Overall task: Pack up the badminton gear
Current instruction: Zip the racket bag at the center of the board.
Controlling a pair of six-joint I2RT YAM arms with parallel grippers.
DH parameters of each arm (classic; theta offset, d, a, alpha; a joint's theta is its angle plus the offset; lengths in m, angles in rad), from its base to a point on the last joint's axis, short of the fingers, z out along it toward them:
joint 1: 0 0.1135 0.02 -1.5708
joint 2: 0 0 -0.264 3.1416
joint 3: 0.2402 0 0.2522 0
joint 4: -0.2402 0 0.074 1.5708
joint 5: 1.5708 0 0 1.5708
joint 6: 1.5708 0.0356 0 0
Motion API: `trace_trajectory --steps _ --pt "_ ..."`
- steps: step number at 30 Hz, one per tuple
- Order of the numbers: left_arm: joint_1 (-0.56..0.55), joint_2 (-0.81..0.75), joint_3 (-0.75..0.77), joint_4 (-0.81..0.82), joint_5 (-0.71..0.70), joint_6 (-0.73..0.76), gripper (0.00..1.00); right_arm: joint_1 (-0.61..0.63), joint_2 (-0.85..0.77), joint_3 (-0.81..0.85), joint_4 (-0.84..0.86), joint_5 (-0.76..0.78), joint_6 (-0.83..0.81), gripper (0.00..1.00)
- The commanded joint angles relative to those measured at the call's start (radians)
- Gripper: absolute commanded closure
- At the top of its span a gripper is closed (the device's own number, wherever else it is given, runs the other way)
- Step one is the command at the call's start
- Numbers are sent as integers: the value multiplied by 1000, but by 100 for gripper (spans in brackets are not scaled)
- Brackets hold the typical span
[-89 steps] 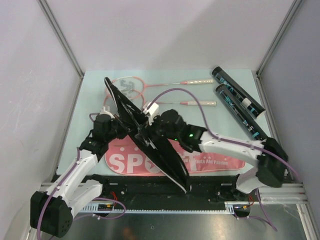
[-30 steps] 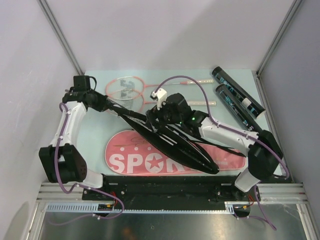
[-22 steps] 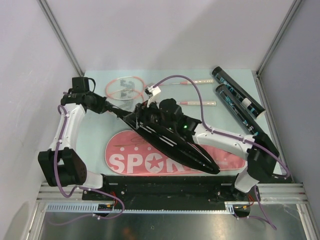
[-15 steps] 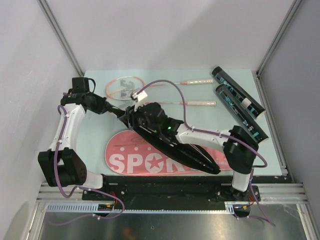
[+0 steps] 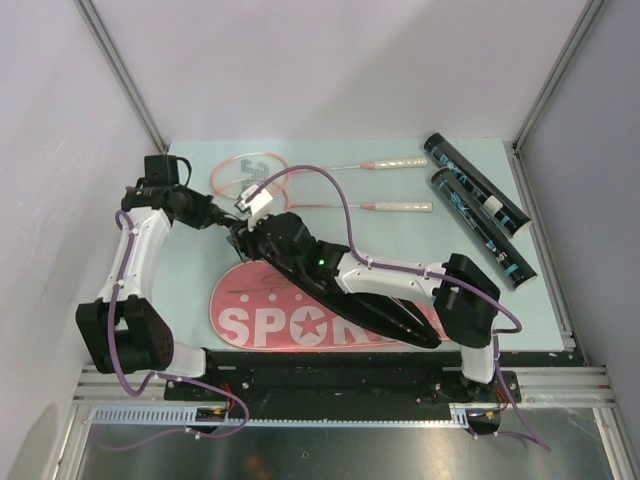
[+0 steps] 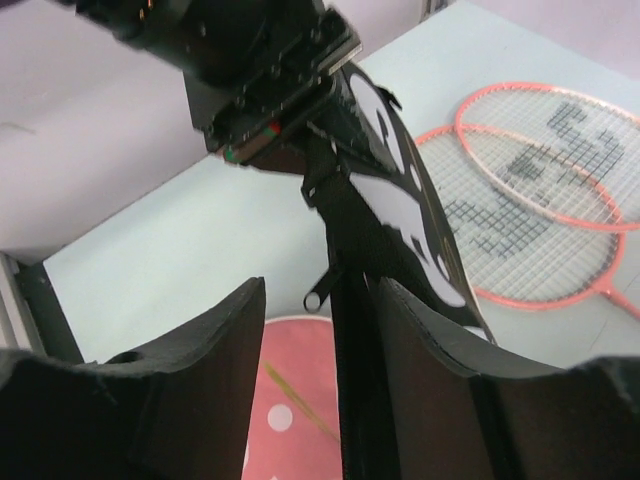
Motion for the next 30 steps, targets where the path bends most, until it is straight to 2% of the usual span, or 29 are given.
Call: trace_trajectory --steps 1,2,4,10,13,15,20,25,27,30 --pt "2 -44 -3 -47 26 -25 100 4 56 110 -28 42 -56 49" --pt "2 -49 -2 -47 22 -25 100 5 65 119 -31 43 -75 55" --pt "2 -52 3 -48 20 -25 100 11 90 147 -46 61 -88 59" --pt "4 -51 6 -50 26 -22 100 33 117 167 -71 111 -145 59" --pt "4 -48 1 -50 28 -25 100 37 122 168 -89 115 -153 55" --pt "4 -46 3 -50 28 -25 100 45 122 164 -88 124 -173 59" --pt "2 -48 1 -51 8 -25 100 63 139 187 -83 196 -242 79" --pt "2 -48 -5 -51 -18 -20 100 68 140 216 -117 213 -300 90" --pt "2 -52 -2 -53 -66 -16 100 70 116 207 -135 221 -326 99" --pt "14 -45 4 -51 -119 -10 100 73 42 143 -146 207 -336 100"
